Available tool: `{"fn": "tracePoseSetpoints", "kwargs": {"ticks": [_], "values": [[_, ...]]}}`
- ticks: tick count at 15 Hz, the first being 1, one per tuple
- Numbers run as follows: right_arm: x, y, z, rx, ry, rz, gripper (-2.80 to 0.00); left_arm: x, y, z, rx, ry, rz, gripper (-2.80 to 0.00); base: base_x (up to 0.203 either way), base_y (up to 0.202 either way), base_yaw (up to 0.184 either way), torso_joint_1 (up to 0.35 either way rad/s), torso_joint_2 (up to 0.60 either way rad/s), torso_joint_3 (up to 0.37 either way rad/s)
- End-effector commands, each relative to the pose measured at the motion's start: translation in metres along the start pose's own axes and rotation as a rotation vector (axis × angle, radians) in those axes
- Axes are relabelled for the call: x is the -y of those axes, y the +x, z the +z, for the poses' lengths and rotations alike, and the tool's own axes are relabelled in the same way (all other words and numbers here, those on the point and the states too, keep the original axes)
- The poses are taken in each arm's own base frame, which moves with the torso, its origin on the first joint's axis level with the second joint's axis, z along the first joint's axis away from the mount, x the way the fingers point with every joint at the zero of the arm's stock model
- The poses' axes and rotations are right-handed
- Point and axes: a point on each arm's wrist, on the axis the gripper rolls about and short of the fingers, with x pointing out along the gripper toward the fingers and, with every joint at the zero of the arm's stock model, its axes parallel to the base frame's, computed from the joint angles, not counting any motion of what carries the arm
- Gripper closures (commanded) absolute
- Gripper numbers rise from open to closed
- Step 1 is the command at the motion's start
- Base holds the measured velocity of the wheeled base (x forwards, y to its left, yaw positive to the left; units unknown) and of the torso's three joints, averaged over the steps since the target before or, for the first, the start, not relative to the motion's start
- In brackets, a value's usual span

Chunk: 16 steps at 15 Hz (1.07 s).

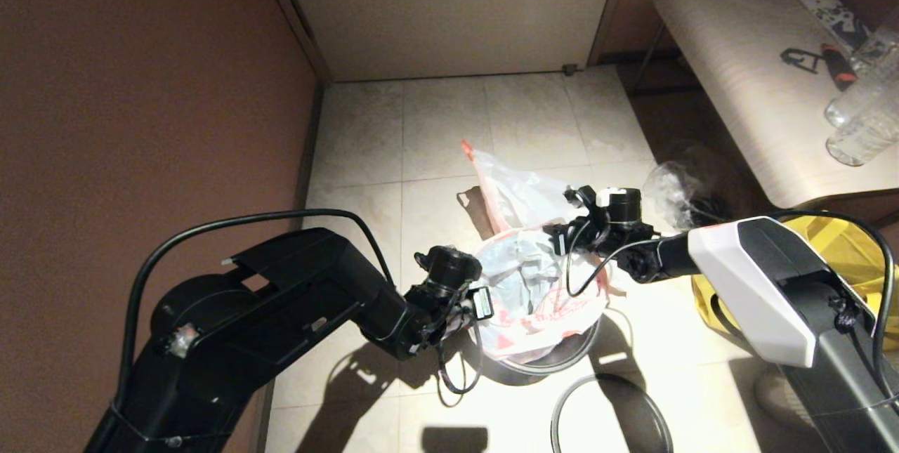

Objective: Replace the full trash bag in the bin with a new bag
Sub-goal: Put the new garbage bag on the trash can

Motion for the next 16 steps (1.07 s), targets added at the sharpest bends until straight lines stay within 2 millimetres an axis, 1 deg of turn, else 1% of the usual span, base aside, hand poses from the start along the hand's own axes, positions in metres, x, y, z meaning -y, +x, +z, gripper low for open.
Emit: {"fn": "tracePoseSetpoints", "kwargs": {"ticks": [1,3,4,6,7,8,10,13,15,16], "values": [[0.009,0.0,-0.013,-0.025,0.014,-0.013,0.0,0.0,0.001,0.002,0.027,-0.008,-0.001,0.0,0.0,0.0,0.0,0.0,0.0,0.0],[0.018,-0.003,-0.018,-0.036,0.023,-0.035,0.0,0.001,0.002,0.006,0.051,-0.017,0.006,0.0,0.0,0.0,0.0,0.0,0.0,0.0],[0.019,-0.005,-0.018,-0.046,0.026,-0.054,0.0,0.002,0.003,0.008,0.065,-0.021,0.02,0.0,0.0,0.0,0.0,0.0,0.0,0.0],[0.013,-0.019,-0.01,-0.06,0.029,-0.068,0.0,0.002,0.006,0.007,0.086,-0.018,0.05,0.0,0.0,0.0,0.0,0.0,0.0,0.0],[0.008,-0.028,-0.002,-0.052,0.025,-0.069,0.0,0.002,0.008,0.007,0.086,-0.018,0.055,0.0,0.0,0.0,0.0,0.0,0.0,0.0],[0.003,-0.036,0.0,-0.042,0.02,-0.068,0.0,0.002,0.008,0.006,0.089,-0.017,0.06,0.0,0.0,0.0,0.0,0.0,0.0,0.0],[-0.014,-0.056,0.008,-0.01,0.004,-0.057,0.0,0.002,0.009,0.006,0.091,-0.017,0.061,0.0,0.0,0.0,0.0,0.0,0.0,0.0],[-0.037,-0.085,0.026,0.073,-0.031,-0.038,0.0,0.002,0.009,0.007,0.097,-0.018,0.064,0.0,0.0,0.0,0.0,0.0,0.0,0.0],[-0.046,-0.102,0.035,0.129,-0.016,-0.034,0.0,0.001,0.009,0.009,0.111,-0.023,0.076,0.0,0.0,0.0,0.0,0.0,0.0,0.0],[-0.047,-0.108,0.036,0.144,0.001,-0.036,0.0,0.0,0.008,0.012,0.139,-0.031,0.101,0.0,0.0,0.0,0.0,0.0,0.0,0.0]]}}
